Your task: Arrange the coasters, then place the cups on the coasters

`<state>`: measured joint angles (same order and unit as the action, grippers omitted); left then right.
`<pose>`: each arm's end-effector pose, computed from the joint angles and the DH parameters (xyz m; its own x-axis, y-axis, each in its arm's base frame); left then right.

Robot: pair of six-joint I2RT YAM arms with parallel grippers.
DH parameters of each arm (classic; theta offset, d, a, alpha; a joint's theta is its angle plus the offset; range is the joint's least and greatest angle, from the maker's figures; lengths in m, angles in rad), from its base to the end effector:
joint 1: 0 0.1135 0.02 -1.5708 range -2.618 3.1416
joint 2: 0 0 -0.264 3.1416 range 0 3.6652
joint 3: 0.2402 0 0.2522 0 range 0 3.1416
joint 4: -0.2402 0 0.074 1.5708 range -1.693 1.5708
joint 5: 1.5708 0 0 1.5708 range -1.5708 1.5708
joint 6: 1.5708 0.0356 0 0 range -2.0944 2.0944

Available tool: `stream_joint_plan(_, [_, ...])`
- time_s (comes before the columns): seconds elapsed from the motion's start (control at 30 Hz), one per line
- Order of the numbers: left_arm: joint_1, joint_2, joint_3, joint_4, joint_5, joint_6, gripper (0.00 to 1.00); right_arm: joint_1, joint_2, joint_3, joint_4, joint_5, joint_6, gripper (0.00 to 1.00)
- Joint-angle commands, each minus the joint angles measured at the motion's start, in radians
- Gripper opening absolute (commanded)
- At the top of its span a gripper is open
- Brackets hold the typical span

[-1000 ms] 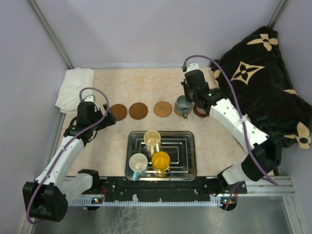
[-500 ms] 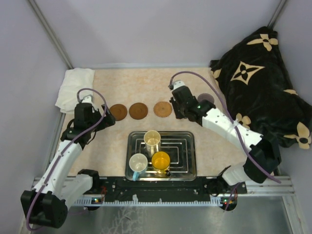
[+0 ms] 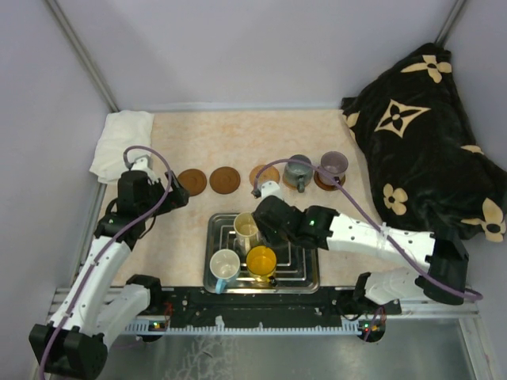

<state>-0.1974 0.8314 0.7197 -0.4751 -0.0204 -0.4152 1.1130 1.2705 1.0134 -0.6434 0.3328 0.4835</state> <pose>0.1801 -0.0353 0.2802 -0.5692 -0.2974 -0.7665 -0.0548 0.9439 -0.3256 0.1258 0.2289 0.2771 -0.6591 -0.3435 -0.6690 -0.5102 0.8578 0.0621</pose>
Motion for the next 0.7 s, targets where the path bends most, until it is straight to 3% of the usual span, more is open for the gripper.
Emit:
stream_joint_plan(0.0, [-0.01, -0.016, 0.006, -0.019, 0.012, -0.013, 1.0, 0.056, -0.039, -0.019, -0.044, 0.064, 0.109, 0.49])
stream_joint_plan(0.67, [-0.01, 0.016, 0.006, 0.005, 0.016, -0.023, 1.0, 0.126, 0.059, -0.055, -0.018, -0.011, 0.13, 0.49])
